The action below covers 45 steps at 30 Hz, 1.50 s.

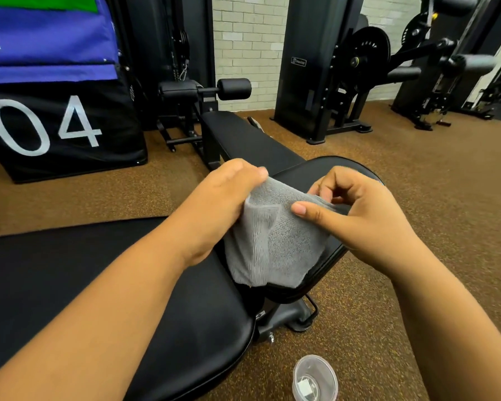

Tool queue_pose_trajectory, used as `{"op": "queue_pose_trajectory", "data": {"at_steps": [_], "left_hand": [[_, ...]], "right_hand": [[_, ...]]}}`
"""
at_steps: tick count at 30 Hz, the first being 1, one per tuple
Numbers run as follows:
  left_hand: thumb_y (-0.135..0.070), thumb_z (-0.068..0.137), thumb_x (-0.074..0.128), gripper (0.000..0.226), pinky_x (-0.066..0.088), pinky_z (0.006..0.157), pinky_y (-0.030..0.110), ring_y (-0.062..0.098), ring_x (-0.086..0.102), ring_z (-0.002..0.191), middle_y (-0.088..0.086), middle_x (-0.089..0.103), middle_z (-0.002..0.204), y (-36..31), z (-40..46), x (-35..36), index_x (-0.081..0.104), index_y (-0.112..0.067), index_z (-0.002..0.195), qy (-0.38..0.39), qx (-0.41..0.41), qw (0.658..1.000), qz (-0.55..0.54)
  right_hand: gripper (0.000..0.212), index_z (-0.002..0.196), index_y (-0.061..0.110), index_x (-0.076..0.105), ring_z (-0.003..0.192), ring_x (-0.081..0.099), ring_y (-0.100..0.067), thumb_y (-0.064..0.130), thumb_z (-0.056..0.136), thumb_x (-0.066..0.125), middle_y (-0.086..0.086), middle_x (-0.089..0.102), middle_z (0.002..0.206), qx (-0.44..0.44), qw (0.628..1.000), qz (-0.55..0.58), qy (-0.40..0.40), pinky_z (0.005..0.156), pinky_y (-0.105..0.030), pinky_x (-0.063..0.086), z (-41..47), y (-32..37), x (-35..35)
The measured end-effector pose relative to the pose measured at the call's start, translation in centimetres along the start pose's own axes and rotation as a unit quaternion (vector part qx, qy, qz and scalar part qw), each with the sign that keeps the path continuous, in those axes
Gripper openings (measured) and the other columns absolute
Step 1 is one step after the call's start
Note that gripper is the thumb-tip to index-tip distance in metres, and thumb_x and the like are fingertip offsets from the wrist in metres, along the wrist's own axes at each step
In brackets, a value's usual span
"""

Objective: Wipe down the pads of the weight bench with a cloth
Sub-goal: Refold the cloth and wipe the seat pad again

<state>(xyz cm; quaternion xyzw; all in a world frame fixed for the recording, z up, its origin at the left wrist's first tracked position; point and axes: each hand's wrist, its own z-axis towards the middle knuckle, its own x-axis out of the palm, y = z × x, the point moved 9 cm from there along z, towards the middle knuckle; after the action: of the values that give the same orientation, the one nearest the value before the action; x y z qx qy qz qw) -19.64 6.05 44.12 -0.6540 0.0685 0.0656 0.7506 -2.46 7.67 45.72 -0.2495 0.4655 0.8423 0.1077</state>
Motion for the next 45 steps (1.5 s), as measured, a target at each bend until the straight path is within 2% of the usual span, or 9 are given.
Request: {"op": "queue_pose_trajectory", "data": {"at_steps": [5,9,19,23,30,34,38,41,45], "left_hand": [[-0.013,0.072,0.051,0.014,0.037,0.057,0.025,0.010,0.044,0.061,-0.005,0.050,0.064,-1.2,-0.1,1.3,0.057,-0.026,0.071,0.069,0.011,0.997,-0.023],[-0.002,0.070,0.051,0.026,0.038,0.050,0.019,0.007,0.045,0.055,-0.006,0.050,0.062,-2.5,-0.2,1.2,0.058,-0.027,0.069,0.094,0.029,0.995,-0.018],[-0.009,0.069,0.055,0.030,0.054,0.069,0.038,0.022,0.063,0.076,0.009,0.069,0.094,-3.8,1.3,-1.1,0.063,-0.017,0.097,0.145,0.062,0.962,0.224],[0.007,0.087,0.058,0.018,0.056,0.063,0.024,0.010,0.063,0.068,0.005,0.068,0.080,-3.8,3.0,-2.4,0.064,-0.009,0.092,0.147,0.025,0.970,0.192],[-0.011,0.086,0.072,0.011,0.058,0.074,0.037,0.015,0.060,0.072,0.006,0.068,0.085,-0.3,10.0,-3.7,0.068,-0.021,0.083,-0.016,0.013,0.972,0.235],[-0.013,0.086,0.070,0.009,0.048,0.070,0.022,0.009,0.062,0.082,-0.008,0.067,0.084,2.0,9.6,-3.4,0.071,-0.022,0.085,-0.088,0.045,0.963,0.250],[-0.012,0.083,0.074,0.014,0.049,0.075,0.022,0.005,0.065,0.082,-0.012,0.070,0.083,5.4,6.9,-1.9,0.073,-0.026,0.082,-0.024,0.030,0.968,0.246],[-0.011,0.082,0.074,0.019,0.050,0.080,0.019,-0.002,0.065,0.086,-0.015,0.072,0.089,7.2,4.5,-0.4,0.075,-0.030,0.085,0.043,0.038,0.961,0.269],[-0.005,0.081,0.063,0.029,0.047,0.094,0.022,-0.001,0.061,0.101,-0.015,0.070,0.106,8.6,2.7,1.4,0.076,-0.028,0.092,0.098,0.041,0.935,0.337]], "right_hand": [[0.046,0.108,0.032,0.059,0.098,0.065,-0.010,0.047,0.070,0.079,0.007,0.067,0.103,0.008,0.994,0.047,0.102,0.092,-0.042,0.050,0.2,0.6,2.0],[0.023,0.085,0.013,0.067,0.073,0.062,-0.026,0.034,0.079,0.075,-0.014,0.066,0.082,-0.004,0.984,0.057,0.167,0.069,-0.043,0.054,-0.3,1.4,3.0],[0.003,0.080,0.026,0.065,0.072,0.054,-0.013,0.024,0.082,0.063,0.003,0.060,0.077,-0.007,0.986,0.148,0.080,0.061,-0.022,0.045,3.2,2.6,-5.0],[0.003,0.079,0.022,0.064,0.066,0.055,-0.006,0.023,0.082,0.067,0.007,0.062,0.071,0.005,0.987,0.159,0.019,0.057,-0.015,0.044,5.6,1.5,-8.6],[0.010,0.080,0.024,0.069,0.070,0.055,-0.007,0.018,0.088,0.069,0.000,0.064,0.077,0.102,0.994,-0.025,-0.015,0.066,-0.027,0.044,10.0,-6.6,-9.0],[0.012,0.085,0.028,0.072,0.083,0.061,-0.015,0.018,0.089,0.067,-0.010,0.070,0.092,0.085,0.995,-0.050,-0.025,0.080,-0.037,0.051,9.0,-6.9,-8.6],[0.010,0.088,0.029,0.071,0.078,0.064,0.002,0.020,0.088,0.066,0.012,0.070,0.086,0.053,0.984,-0.118,0.120,0.072,-0.017,0.050,4.0,-5.5,-5.6],[0.013,0.086,0.037,0.071,0.085,0.065,0.000,0.046,0.078,0.069,0.019,0.069,0.088,0.086,0.929,-0.225,0.280,0.080,-0.026,0.053,-0.1,-6.4,-3.2],[0.036,0.087,0.039,0.071,0.087,0.056,0.001,0.069,0.077,0.055,0.020,0.064,0.087,-0.014,0.921,-0.325,0.216,0.081,-0.028,0.048,0.6,-4.7,-1.7]]}}
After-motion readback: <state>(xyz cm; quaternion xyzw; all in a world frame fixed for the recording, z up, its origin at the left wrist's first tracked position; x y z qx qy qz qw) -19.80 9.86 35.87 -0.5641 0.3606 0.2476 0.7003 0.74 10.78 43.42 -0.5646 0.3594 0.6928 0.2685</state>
